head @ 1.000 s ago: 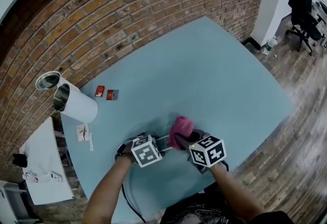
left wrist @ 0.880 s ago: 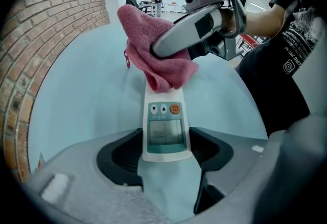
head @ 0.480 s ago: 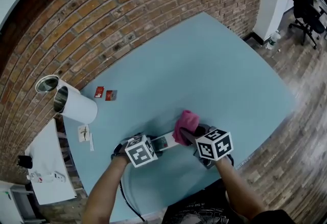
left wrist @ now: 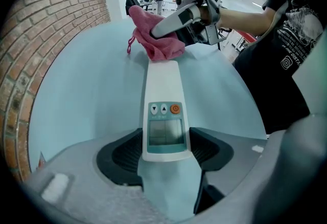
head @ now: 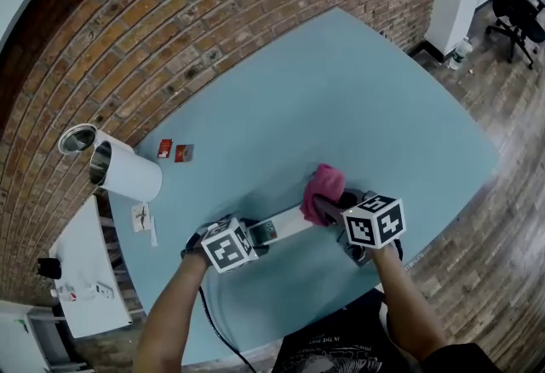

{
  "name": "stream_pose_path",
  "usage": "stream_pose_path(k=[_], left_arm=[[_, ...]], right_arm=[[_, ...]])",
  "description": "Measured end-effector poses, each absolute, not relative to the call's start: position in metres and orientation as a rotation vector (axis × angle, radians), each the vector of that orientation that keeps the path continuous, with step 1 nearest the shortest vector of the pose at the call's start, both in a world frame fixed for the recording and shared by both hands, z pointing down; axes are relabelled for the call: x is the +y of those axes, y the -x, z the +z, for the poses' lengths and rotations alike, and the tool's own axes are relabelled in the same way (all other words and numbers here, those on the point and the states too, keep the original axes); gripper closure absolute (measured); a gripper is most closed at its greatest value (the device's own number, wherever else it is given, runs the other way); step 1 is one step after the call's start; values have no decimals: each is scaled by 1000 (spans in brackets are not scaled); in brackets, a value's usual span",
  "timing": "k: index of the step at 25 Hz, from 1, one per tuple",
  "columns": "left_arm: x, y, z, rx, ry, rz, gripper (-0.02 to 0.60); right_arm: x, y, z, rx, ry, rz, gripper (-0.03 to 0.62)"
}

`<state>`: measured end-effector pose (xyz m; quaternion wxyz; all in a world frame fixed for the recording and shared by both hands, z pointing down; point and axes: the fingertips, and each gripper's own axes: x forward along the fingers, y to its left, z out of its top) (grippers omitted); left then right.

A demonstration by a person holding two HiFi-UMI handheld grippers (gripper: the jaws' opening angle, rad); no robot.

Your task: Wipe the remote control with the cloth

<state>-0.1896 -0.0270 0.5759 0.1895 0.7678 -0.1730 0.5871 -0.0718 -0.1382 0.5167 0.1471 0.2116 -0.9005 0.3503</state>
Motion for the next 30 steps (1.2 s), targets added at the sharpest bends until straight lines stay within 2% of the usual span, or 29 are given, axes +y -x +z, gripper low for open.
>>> stream_pose_path(k=[6,22,30], left_arm=[[-27,191,577,-483,-2136,1677,281],[-29,190,578,-491,-2092,1710,284],[-30,192,579,-482,-2108,1694,282]], right_arm=[[-157,68,518,-2581,-747,921,526],[-140,80,519,-2605,-492,809,526],[-125,71,520,-2585,-507,810,526]])
